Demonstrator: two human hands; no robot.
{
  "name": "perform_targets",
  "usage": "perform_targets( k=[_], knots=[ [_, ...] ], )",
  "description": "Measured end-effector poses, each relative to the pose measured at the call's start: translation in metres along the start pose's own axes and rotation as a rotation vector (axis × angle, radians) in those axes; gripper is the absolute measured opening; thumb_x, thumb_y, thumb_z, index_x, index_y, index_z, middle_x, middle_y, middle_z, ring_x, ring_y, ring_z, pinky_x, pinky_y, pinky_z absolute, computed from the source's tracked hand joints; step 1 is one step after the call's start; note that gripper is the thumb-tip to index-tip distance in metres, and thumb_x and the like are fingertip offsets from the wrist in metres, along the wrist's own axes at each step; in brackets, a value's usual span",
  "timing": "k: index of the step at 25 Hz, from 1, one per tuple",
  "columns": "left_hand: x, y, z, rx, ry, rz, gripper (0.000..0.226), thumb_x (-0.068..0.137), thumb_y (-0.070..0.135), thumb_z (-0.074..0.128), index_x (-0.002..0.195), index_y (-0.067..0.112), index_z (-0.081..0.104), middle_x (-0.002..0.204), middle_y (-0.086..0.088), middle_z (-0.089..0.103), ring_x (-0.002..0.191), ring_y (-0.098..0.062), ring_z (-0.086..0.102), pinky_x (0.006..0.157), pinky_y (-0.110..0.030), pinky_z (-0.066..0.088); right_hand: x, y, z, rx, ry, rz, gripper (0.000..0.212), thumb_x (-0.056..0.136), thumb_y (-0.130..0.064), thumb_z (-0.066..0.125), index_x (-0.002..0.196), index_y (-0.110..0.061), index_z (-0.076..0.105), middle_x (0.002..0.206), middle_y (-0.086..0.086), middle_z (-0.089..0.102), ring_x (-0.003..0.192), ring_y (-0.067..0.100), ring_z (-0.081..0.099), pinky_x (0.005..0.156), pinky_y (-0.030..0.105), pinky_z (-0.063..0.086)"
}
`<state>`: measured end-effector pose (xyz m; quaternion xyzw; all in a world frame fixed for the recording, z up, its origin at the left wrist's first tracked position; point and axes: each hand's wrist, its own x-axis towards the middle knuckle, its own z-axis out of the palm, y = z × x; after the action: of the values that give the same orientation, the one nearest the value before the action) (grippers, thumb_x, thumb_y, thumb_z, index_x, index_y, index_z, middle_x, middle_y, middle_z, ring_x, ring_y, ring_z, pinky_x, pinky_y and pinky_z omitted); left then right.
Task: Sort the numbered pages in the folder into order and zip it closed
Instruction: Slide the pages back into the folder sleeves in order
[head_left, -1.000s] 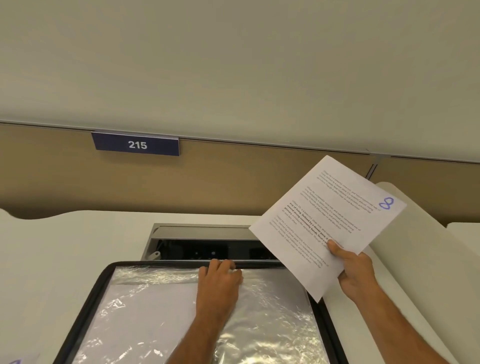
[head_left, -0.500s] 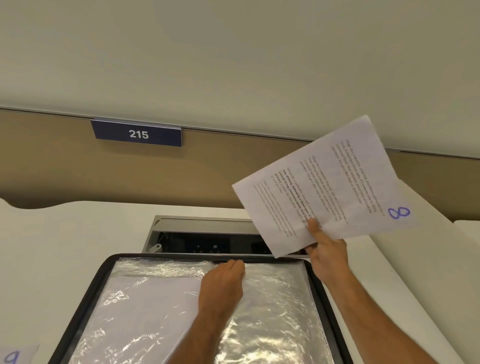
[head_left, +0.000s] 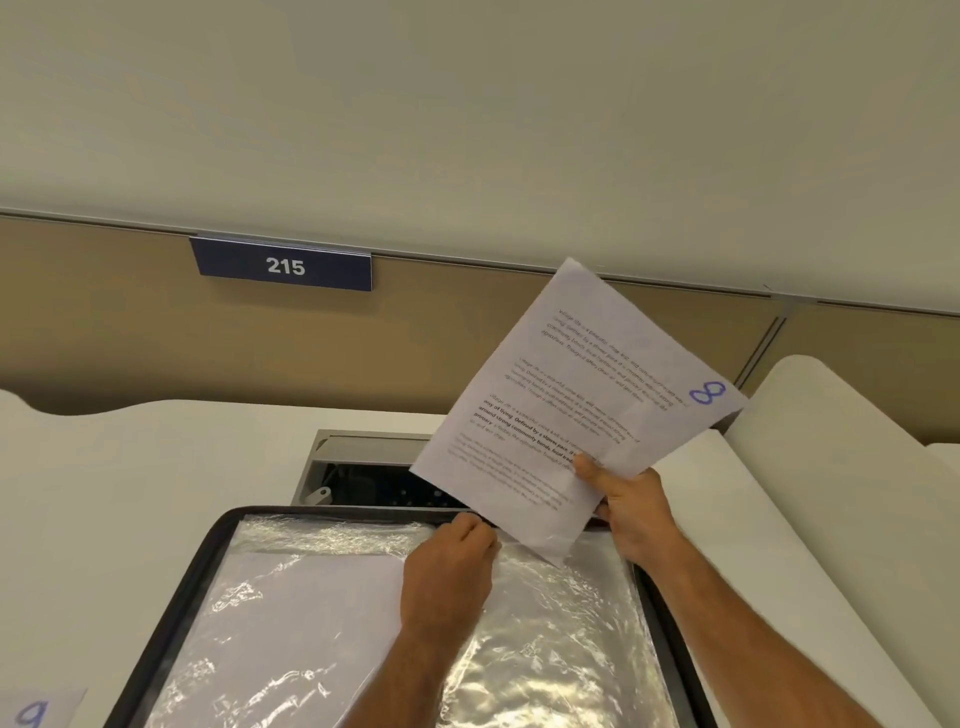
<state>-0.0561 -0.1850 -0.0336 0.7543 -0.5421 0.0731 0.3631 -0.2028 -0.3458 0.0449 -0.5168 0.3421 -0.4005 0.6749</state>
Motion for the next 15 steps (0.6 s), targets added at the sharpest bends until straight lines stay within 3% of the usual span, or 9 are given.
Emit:
perform_targets(
  k=[3, 7, 11, 13, 15],
  knots=[
    [0.000, -0.001, -0.002, -0.042, -0.023, -0.038, 0.018, 0.079, 0.020, 0.083, 0.079, 0.024, 0.066, 0.083, 0.015, 0.062, 0.062, -0.006, 0.055, 0.047, -0.027, 0.051, 0.007, -0.006, -0.012, -0.090, -0.022, 0.023, 0.075, 0.053, -0.033, 0.096, 0.119, -0.011, 0.069, 0.114, 0.009, 0.075, 0.103, 0.030, 0.072, 0.082, 0.048, 0.060],
    [0.001, 0.005, -0.008, -0.068, -0.095, -0.134, 0.017, 0.089, 0.033, 0.072, 0.083, 0.029, 0.057, 0.084, 0.015, 0.064, 0.071, -0.005, 0.058, 0.061, -0.029, 0.056, 0.016, -0.011, -0.026, -0.213, -0.069, 0.072, 0.059, 0.055, -0.025, 0.092, 0.108, -0.010, 0.073, 0.109, 0.012, 0.075, 0.095, 0.027, 0.074, 0.075, 0.038, 0.062],
    [0.018, -0.002, -0.016, -0.049, -0.232, -0.142, 0.017, 0.097, 0.047, 0.055, 0.099, 0.030, 0.057, 0.098, 0.015, 0.062, 0.089, -0.005, 0.053, 0.082, -0.025, 0.049, 0.022, -0.012, -0.035, -0.288, -0.119, 0.089, 0.098, 0.023, -0.047, 0.101, 0.109, -0.010, 0.073, 0.104, 0.009, 0.077, 0.093, 0.027, 0.075, 0.067, 0.034, 0.062],
    [0.027, -0.012, -0.020, 0.003, -0.306, -0.072, 0.024, 0.095, 0.052, 0.056, 0.102, 0.030, 0.060, 0.102, 0.017, 0.059, 0.093, -0.005, 0.050, 0.087, -0.024, 0.046, 0.025, -0.011, -0.038, -0.299, -0.128, 0.093, 0.096, 0.025, -0.046, 0.101, 0.109, -0.009, 0.073, 0.105, 0.009, 0.077, 0.094, 0.027, 0.075, 0.068, 0.035, 0.062],
    [0.034, -0.023, -0.025, -0.002, -0.387, -0.073, 0.022, 0.094, 0.050, 0.058, 0.100, 0.029, 0.059, 0.102, 0.016, 0.057, 0.094, -0.005, 0.050, 0.090, -0.024, 0.047, 0.027, -0.008, -0.039, -0.286, -0.132, 0.101, 0.078, 0.044, -0.034, 0.100, 0.111, -0.007, 0.072, 0.107, 0.011, 0.076, 0.095, 0.028, 0.075, 0.070, 0.037, 0.063]
  ],
)
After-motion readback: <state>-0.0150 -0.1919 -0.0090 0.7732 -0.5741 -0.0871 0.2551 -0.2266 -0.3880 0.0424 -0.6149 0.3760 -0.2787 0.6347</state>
